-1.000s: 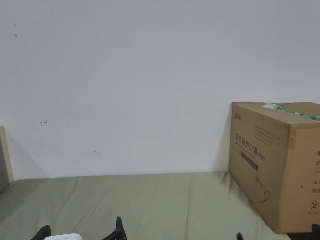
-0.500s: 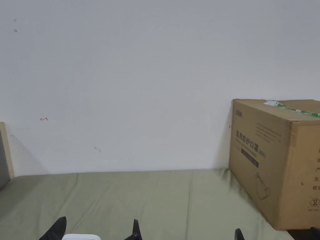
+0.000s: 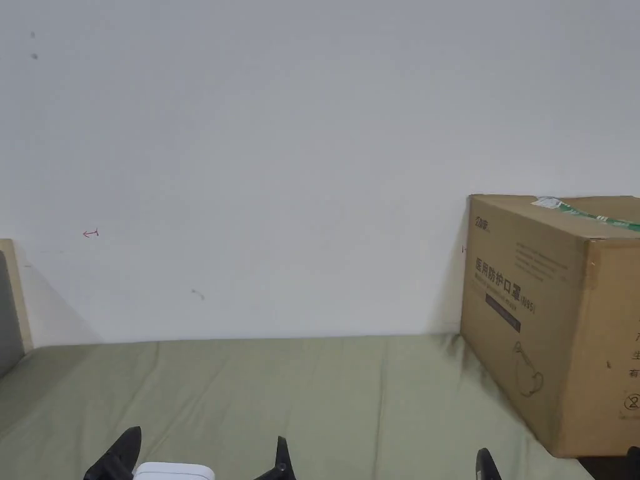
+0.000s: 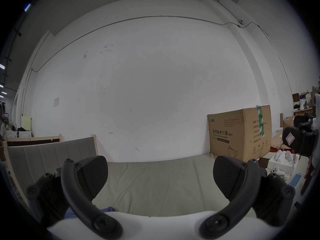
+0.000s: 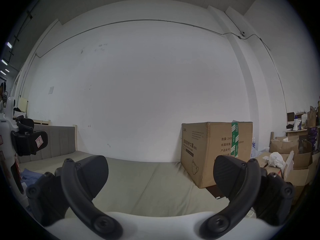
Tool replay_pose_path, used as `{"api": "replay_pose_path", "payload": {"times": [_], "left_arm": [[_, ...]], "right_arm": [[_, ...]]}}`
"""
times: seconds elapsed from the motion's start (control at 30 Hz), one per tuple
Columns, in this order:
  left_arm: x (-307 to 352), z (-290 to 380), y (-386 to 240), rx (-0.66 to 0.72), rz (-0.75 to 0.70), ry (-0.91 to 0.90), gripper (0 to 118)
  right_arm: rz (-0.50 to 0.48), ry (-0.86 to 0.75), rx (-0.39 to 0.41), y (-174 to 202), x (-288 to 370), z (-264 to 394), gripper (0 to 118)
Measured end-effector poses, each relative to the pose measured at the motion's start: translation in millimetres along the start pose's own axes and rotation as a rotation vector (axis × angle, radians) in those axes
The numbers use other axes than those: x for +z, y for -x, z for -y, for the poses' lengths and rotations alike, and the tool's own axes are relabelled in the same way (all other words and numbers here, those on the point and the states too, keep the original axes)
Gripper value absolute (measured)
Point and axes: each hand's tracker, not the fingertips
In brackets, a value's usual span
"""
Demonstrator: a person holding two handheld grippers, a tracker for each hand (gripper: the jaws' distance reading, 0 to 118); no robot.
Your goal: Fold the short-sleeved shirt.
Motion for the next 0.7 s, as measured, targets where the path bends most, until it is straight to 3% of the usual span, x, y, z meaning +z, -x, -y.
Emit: {"api": "replay_pose_path", "payload": {"times": [0.6,0.67,0.7], "left_arm": [[-0.1,-0.6,0.7,0.013,0.009,0.018,118],[1.3,-1.7,0.6,0.004,0.008,0.018,110],[1.8,-2.3,0.6,-0.008,0.004,0.012,96]], "right_arm": [[-0.007,0.019,0.006,1.5,-1.0,1.6,118],[-0.014,0.02,0.008,1.8,-1.1,1.0,115],[-0.013,0.016,0.011,2.1,-0.8,0.6,111]]}}
